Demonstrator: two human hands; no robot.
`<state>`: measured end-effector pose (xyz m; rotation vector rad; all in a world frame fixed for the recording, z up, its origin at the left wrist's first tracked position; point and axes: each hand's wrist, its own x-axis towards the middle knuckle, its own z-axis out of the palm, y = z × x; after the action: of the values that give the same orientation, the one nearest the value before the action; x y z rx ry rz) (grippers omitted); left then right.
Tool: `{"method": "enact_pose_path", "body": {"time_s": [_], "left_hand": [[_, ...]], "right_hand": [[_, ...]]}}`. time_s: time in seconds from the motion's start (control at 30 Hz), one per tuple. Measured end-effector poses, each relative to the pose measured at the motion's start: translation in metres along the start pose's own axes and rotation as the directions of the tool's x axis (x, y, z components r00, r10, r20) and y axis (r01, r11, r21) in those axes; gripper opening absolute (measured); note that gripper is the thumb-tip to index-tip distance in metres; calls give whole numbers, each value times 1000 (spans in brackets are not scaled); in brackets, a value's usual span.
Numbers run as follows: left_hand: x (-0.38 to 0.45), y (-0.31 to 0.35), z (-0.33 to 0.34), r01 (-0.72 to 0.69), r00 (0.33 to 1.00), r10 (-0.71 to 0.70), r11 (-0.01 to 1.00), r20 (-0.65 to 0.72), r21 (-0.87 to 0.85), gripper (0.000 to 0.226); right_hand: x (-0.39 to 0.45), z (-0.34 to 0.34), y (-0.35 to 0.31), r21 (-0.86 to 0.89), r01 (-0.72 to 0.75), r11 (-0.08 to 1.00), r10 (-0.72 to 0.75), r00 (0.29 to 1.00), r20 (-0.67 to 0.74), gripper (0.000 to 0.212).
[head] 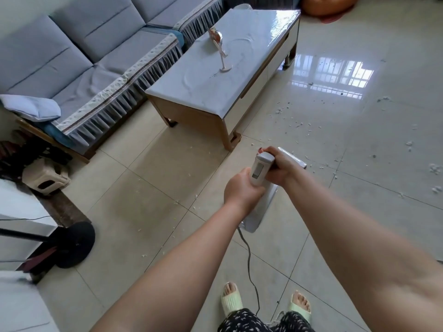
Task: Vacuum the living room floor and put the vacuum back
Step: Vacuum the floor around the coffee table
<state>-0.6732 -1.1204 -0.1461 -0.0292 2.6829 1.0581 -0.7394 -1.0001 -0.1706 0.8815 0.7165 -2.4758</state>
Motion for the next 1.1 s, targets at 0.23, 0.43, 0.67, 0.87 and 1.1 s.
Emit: {"method": "enact_pose_path", "body": {"time_s": [0.23,0.43,0.67,0.87,1.1], "left_hand": [[14,-13,-17,-136,979,109,978,175,155,12],[32,-41,-51,-266,942,192,928,276,262,17],[62,-64,-65,-425,886,330,860,327,284,22],[87,-63,-62,-462,870,366,839,330,288,23],[113,-39,-45,-466,867,372,840,331,277,25]], "right_hand": [[6,8,2,135,-63,989,92,973,-213,18],[24,29,21,-12,-103,995,93,938,-334,19],[50,39,32,-57,-38,998,16,936,-351,27],[65,41,19,-60,3,998,-25,932,-362,26],[75,34,-18,-33,23,999,-33,929,-368,26]]}}
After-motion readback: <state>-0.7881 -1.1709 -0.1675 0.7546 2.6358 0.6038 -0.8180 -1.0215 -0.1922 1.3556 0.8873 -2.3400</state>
